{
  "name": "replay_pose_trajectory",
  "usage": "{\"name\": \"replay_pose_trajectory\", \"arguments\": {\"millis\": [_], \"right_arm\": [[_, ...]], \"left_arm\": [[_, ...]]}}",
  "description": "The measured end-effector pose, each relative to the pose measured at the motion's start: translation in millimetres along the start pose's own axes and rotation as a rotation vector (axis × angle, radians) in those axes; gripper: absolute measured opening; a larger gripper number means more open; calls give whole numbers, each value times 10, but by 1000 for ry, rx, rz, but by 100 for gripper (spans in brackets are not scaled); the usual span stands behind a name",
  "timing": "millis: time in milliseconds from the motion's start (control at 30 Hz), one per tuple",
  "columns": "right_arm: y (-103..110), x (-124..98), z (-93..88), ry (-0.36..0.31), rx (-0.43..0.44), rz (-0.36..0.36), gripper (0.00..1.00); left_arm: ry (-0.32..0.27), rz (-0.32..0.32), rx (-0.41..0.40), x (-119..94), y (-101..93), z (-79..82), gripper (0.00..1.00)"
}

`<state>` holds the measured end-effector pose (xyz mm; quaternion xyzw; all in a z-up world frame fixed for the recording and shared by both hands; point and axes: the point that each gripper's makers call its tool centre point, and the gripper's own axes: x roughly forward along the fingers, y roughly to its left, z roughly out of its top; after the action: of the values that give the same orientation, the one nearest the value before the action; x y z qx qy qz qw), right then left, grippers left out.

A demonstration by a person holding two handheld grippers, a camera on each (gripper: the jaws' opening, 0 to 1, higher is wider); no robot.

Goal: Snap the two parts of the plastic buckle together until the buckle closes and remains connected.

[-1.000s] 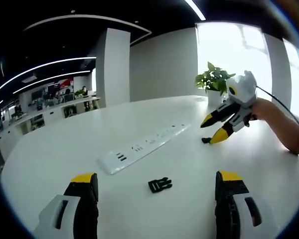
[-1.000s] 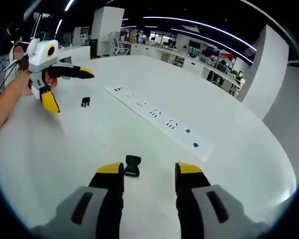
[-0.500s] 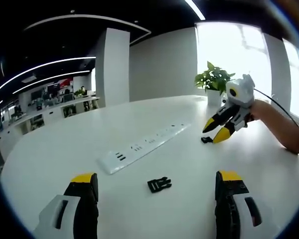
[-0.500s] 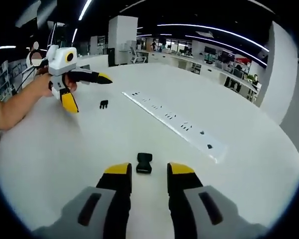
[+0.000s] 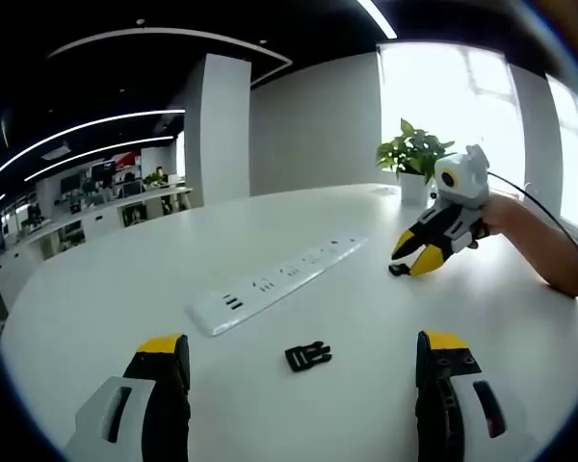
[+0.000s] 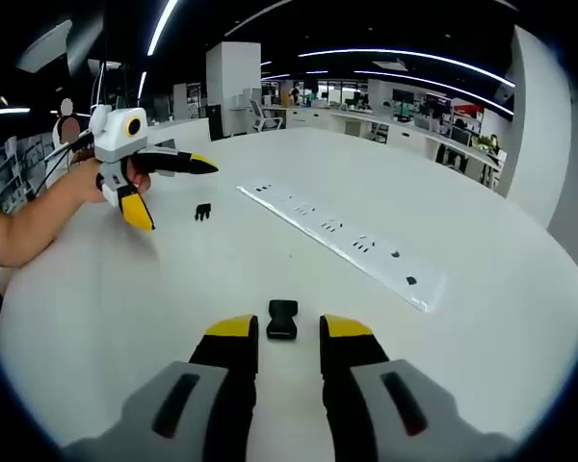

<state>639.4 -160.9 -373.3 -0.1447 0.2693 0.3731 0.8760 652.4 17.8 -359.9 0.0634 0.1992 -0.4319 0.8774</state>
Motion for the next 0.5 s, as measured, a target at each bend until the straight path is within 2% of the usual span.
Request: {"name": "replay_pose_trajectory", "arguments": {"millis": [333, 500], "right_arm": [[40, 15, -12, -3, -18, 10, 21], [18, 0, -23, -1, -21, -1, 17]], "left_arm": [[1, -19, 8, 15, -28, -3, 99], [5, -17, 8, 25, -11, -10, 99]]}}
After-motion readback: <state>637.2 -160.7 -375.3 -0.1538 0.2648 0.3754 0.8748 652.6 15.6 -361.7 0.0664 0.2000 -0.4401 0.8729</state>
